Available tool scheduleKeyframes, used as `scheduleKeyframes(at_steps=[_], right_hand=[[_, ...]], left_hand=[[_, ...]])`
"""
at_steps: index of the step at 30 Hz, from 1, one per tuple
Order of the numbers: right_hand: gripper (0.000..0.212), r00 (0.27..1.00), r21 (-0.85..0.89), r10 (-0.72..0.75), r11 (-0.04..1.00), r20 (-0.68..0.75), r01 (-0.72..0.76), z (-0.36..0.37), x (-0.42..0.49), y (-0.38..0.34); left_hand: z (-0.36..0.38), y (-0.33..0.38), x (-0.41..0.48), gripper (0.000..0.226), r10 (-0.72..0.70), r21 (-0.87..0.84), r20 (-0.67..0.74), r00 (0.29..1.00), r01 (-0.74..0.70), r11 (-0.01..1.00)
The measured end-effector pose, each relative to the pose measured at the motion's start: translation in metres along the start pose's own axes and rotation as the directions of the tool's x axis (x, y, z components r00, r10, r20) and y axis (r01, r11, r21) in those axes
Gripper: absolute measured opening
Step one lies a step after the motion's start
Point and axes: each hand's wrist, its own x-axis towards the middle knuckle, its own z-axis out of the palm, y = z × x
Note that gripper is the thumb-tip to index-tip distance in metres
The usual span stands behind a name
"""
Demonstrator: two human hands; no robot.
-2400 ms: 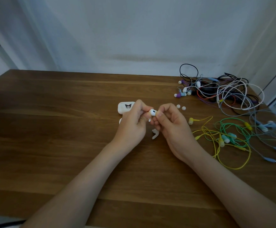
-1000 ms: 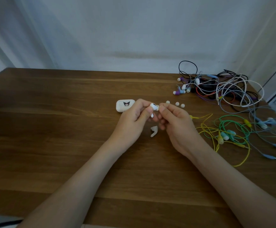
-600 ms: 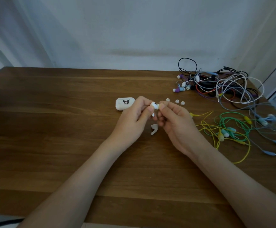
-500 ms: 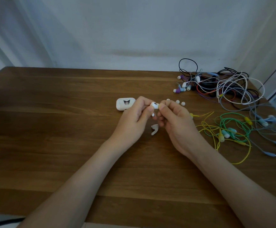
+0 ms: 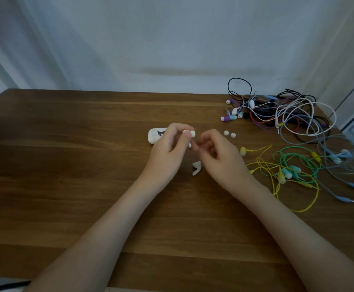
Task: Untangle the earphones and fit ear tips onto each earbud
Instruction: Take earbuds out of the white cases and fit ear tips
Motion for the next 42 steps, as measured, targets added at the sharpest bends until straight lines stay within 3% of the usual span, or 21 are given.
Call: scheduleKeyframes(at_steps=[2, 5, 9, 14, 16, 21, 27, 31, 32, 34, 36, 37, 42], right_hand=[[0.014, 0.983, -0.249, -0.046, 0.964, 0.177, 0.09, -0.002, 0.0, 0.007], [0.015, 0.967, -0.33, -0.029, 0.937, 0.255, 0.115, -0.001, -0.001, 0.009], [0.013, 0.975, -0.262, 0.053, 0.965, 0.217, 0.006, -0.003, 0.003, 0.007], [0.016, 0.998, 0.04, 0.026, 0.999, -0.053, -0.024, -0.008, 0.008, -0.003], [0.019, 0.995, 0.122, 0.012, 0.993, -0.096, 0.0, -0.012, 0.011, -0.007], [0.023, 0.994, 0.125, -0.082, 0.988, -0.075, 0.091, -0.015, 0.018, -0.013], [0.027, 0.985, 0.048, -0.164, 0.985, -0.053, 0.167, -0.011, 0.029, -0.006], [0.04, 0.981, 0.082, -0.195, 0.978, 0.024, 0.192, -0.012, 0.033, 0.001], [0.043, 0.984, 0.042, -0.175, 0.984, 0.038, 0.174, -0.013, 0.036, 0.005], [0.051, 0.997, -0.257, -0.053, 0.964, 0.058, 0.066, -0.015, 0.042, 0.019], [0.053, 0.992, -0.584, 0.097, 0.811, 0.083, -0.031, -0.017, 0.043, 0.032], [0.05, 0.988, -0.666, 0.115, 0.745, 0.104, -0.017, -0.017, 0.043, 0.036], [0.04, 0.998, -0.711, 0.0, 0.702, 0.061, 0.043, -0.01, 0.045, 0.039]], left_hand=[[-0.001, 0.001, 0.001, 0.02, -0.011, -0.021, -0.012, 1.0, 0.011, 1.0], [-0.003, 0.002, 0.002, 0.025, -0.056, -0.031, -0.025, 0.998, 0.055, 0.998], [-0.006, 0.001, 0.003, 0.029, -0.143, -0.098, -0.031, 0.989, 0.14, 0.985], [-0.006, -0.003, 0.002, 0.028, -0.057, 0.07, -0.002, 0.998, 0.057, 0.996], [-0.006, -0.003, 0.003, 0.026, -0.069, 0.101, -0.012, 0.998, 0.07, 0.992], [-0.008, 0.001, 0.007, 0.015, -0.122, 0.088, 0.037, 0.992, 0.118, 0.989], [-0.013, 0.0, 0.012, 0.026, -0.283, -0.266, 0.136, 0.949, 0.31, 0.913], [-0.012, 0.0, 0.011, 0.015, -0.222, -0.194, 0.128, 0.967, 0.244, 0.95], [-0.011, 0.0, 0.011, 0.012, -0.225, -0.199, 0.116, 0.967, 0.245, 0.949], [-0.011, 0.0, 0.013, 0.009, -0.245, -0.216, 0.094, 0.965, 0.26, 0.941], [-0.01, -0.001, 0.013, 0.007, -0.253, -0.222, 0.077, 0.964, 0.264, 0.939], [-0.011, -0.001, 0.013, 0.007, -0.249, -0.217, 0.073, 0.966, 0.259, 0.941], [-0.011, 0.003, 0.011, 0.019, -0.185, -0.145, 0.105, 0.977, 0.199, 0.969]])
